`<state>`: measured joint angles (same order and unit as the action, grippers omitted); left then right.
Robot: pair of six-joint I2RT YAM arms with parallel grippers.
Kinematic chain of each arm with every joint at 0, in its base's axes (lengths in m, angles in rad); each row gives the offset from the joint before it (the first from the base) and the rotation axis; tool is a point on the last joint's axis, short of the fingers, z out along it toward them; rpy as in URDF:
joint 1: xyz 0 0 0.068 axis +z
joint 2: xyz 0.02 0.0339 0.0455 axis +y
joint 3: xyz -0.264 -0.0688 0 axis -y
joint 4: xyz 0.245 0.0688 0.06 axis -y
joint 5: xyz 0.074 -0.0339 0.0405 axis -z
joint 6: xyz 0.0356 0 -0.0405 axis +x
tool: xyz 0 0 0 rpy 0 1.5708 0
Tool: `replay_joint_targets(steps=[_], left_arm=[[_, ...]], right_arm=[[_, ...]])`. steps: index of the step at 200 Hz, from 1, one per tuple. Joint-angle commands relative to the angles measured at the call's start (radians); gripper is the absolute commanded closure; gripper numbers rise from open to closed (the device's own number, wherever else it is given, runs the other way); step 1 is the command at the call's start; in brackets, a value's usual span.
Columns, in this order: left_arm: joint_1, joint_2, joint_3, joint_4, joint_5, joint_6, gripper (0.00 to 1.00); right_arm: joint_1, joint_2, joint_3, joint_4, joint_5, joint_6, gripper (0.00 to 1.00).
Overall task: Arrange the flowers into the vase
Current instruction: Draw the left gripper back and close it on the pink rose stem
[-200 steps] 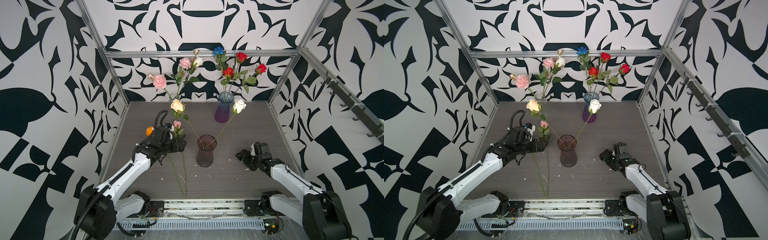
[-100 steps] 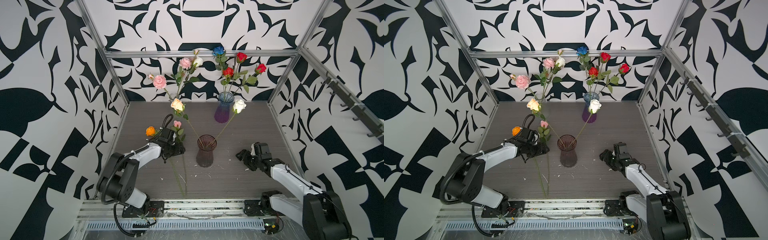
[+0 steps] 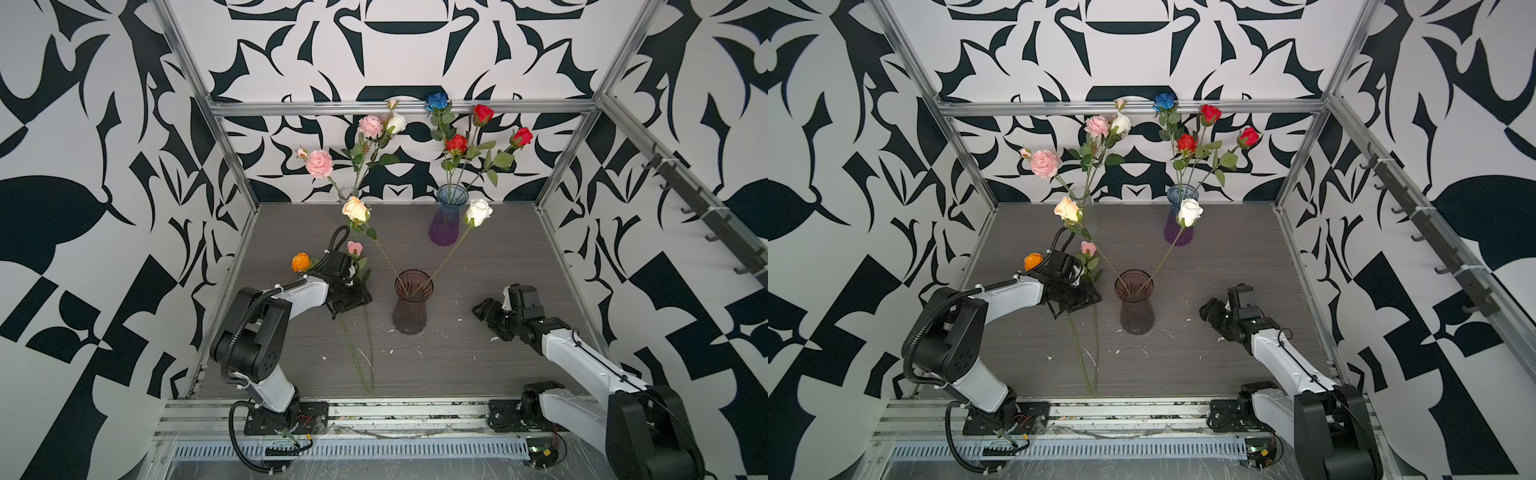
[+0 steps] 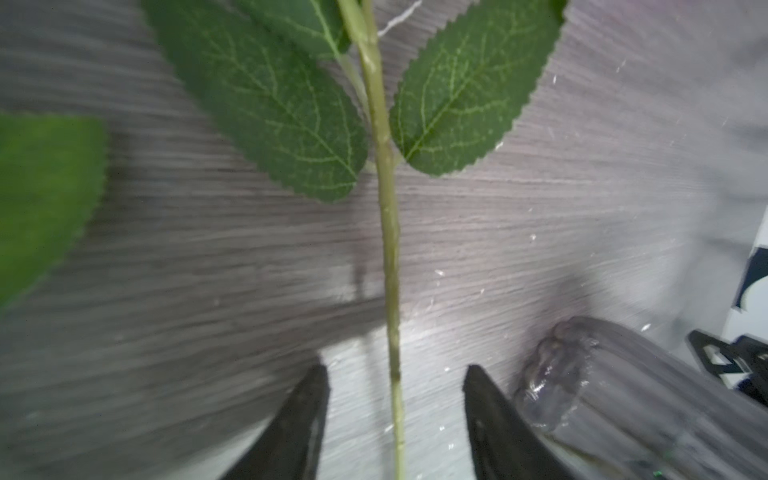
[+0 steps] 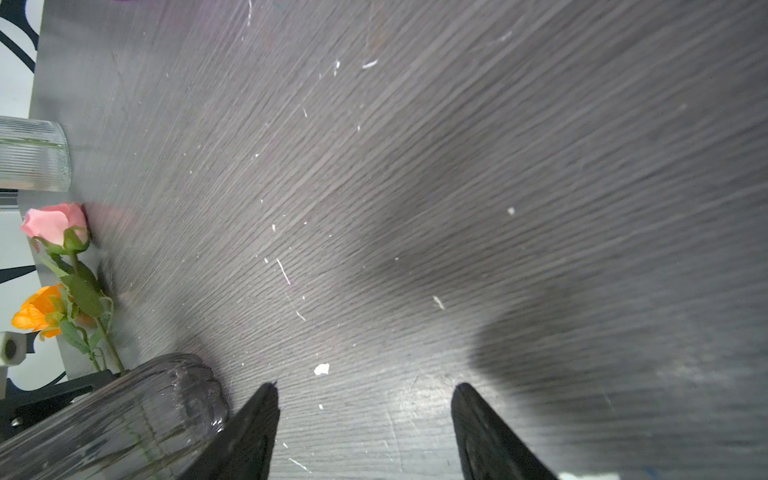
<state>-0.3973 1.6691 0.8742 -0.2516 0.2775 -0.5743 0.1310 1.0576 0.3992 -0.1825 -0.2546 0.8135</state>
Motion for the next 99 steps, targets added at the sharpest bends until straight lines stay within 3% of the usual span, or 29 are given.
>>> replay_joint_targets(steps=[1, 42, 99], left_arm=[[0.006, 0.042, 0.033, -0.04, 0.023, -0.001, 0.51], [0.018, 0.094, 0.059, -0.05, 0.06, 0.003, 0.56], [0.054, 0.102, 0.038, -0.022, 0.1, -0.017, 0.83]], right_arm=[[-0.004, 0.0, 0.023, 0.005, 0.007, 0.007, 0.3], [-0.004, 0.002, 0.021, 0.005, 0.008, 0.009, 0.3], [-0.005, 0.009, 0.024, 0.006, 0.005, 0.007, 0.3]])
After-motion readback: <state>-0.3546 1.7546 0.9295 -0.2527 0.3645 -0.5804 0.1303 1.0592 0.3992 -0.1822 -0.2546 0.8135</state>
